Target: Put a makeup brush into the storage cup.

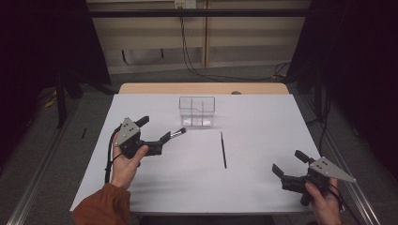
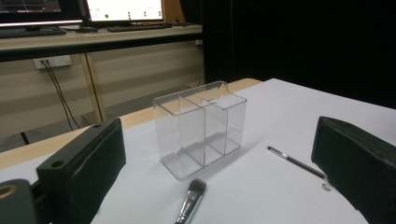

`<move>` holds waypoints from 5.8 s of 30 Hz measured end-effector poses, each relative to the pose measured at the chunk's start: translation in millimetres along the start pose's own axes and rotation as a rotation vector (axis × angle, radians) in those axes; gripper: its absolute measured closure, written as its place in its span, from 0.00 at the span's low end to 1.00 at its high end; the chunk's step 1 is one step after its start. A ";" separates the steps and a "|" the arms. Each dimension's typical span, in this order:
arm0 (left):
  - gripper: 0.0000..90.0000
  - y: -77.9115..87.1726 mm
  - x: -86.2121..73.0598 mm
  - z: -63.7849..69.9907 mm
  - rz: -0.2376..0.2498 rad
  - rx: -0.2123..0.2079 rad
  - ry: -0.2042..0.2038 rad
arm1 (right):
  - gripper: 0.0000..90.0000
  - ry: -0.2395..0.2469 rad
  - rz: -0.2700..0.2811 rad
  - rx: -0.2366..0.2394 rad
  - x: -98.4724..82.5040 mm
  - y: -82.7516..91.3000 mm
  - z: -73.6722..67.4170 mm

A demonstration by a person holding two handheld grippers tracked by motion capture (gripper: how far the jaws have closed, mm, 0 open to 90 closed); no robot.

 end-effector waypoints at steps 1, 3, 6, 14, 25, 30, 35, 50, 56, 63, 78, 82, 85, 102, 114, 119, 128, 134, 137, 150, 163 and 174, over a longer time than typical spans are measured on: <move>0.03 -0.4 2.2 0.1 0.008 0.000 0.007 | 0.00 -0.001 -0.001 0.004 -0.1 -0.1 -0.4; 0.03 -2.3 6.3 1.3 0.007 -0.012 0.007 | 0.00 -0.002 -0.002 0.001 -0.3 -0.3 -0.1; 0.03 -5.9 11.6 -0.9 0.013 -0.004 -0.008 | 0.00 -0.002 -0.003 0.000 -0.4 -0.2 -0.1; 0.03 -19.7 16.5 -13.7 0.019 -0.004 0.024 | 0.00 -0.005 -0.004 -0.008 -1.0 1.1 0.7; 0.03 -33.4 -8.6 -36.3 -0.149 0.059 -0.005 | 0.00 0.009 -0.010 0.004 -0.2 -0.7 -3.2; 0.04 -34.5 -12.9 -39.7 -0.178 0.046 -0.006 | 0.00 0.009 -0.014 0.004 -0.4 -1.7 -4.2; 0.04 -38.8 -13.3 -41.0 -0.271 0.030 -0.018 | 0.00 0.011 -0.016 0.007 -0.9 -1.5 -3.8; 0.05 -51.8 -17.9 -43.4 -0.558 -0.023 -0.134 | 0.00 0.024 -0.022 0.016 -1.0 -2.3 -5.4; 0.06 -57.5 -28.3 -45.7 -0.704 -0.029 -0.169 | 0.00 0.027 -0.022 0.024 -0.7 -3.8 -6.3; 0.10 -61.2 -35.7 -45.1 -0.825 -0.071 -0.192 | 0.00 0.030 -0.024 0.028 -1.2 -1.8 -6.6; 0.06 -69.9 -44.4 -39.2 -0.943 -0.128 -0.232 | 0.00 0.022 -0.027 0.027 -1.9 -2.4 -7.4; 0.07 -76.7 -44.6 -34.0 -0.955 -0.145 -0.244 | 0.00 0.022 -0.028 0.029 -2.0 -2.4 -7.4; 0.07 -80.8 -46.7 -32.5 -0.975 -0.154 -0.264 | 0.00 0.022 -0.029 0.029 -2.2 -2.4 -7.2; 0.22 -93.4 -64.8 -28.3 -1.041 -0.178 -0.285 | 0.00 0.030 -0.046 0.038 -4.5 -3.0 -8.9; 0.39 -99.9 -70.8 -18.5 -1.057 -0.212 -0.342 | 0.00 0.028 -0.046 0.039 -4.6 -3.1 -8.8; 0.47 -102.8 -76.1 -17.1 -1.070 -0.218 -0.338 | 0.00 0.034 -0.049 0.041 -5.0 -3.0 -8.8; 0.54 -104.5 -80.4 -19.5 -1.092 -0.261 -0.303 | 0.00 0.036 -0.049 0.042 -4.8 -3.5 -9.1; 0.68 -106.1 -78.0 -15.5 -1.129 -0.275 -0.325 | 0.00 0.035 -0.057 0.046 -5.8 -4.2 -9.7; 0.79 -107.5 -77.7 -15.4 -1.138 -0.272 -0.312 | 0.00 0.035 -0.057 0.049 -5.8 -4.2 -10.3; 0.88 -107.8 -77.4 -14.4 -1.142 -0.264 -0.298 | 0.00 0.039 -0.066 0.052 -7.1 -4.2 -10.8; 0.88 -105.5 -76.3 -18.6 -1.108 -0.263 -0.257 | 0.00 0.040 -0.072 0.048 -7.9 -4.1 -10.1; 0.88 -101.3 -69.1 -22.2 -1.037 -0.242 -0.183 | 0.00 0.041 -0.072 0.045 -7.8 -3.8 -9.8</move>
Point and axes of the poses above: each handheld gripper's, and its own axes: y roughly backward along the jaws, x roughly out of its top, z roughly to its right, the point moved 7 cm from there along -y, roughly forward along the jaws, and after that the axes turned 7 degrees about x, right-handed, at the moved point
